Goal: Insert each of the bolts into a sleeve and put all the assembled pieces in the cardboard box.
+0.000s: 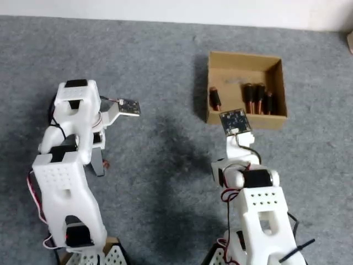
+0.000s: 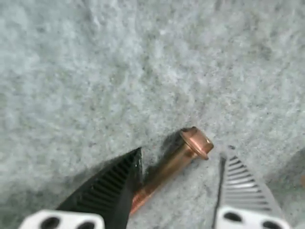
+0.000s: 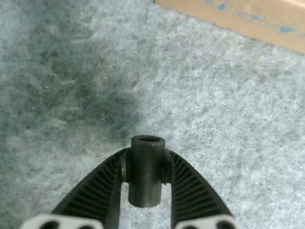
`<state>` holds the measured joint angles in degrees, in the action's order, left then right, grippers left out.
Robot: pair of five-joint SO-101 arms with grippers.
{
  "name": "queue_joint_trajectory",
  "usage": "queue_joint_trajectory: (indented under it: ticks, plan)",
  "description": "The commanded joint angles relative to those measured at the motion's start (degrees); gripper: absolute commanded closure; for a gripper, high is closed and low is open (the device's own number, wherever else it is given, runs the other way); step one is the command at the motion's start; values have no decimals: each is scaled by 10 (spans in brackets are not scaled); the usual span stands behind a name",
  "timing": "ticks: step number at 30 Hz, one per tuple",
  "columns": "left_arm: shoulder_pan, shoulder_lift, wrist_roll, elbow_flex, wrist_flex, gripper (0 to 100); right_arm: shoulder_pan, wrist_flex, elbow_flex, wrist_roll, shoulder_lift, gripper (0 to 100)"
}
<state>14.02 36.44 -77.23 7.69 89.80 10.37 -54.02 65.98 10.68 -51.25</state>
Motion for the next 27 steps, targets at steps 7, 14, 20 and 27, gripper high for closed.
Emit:
queue_joint_trajectory:
  ticks: [7,14,20,27]
  plan:
    - [14,4,-274,16,-4,998,-5,11,-2,7,-12,993]
    - [11,0,-270,21,15,994,-5,11,-2,7,-12,993]
    - [13,-65,-266,50,103,994,-5,11,-2,7,-12,993]
    - [14,-147,-225,31,105,994,-5,11,-2,7,-13,993]
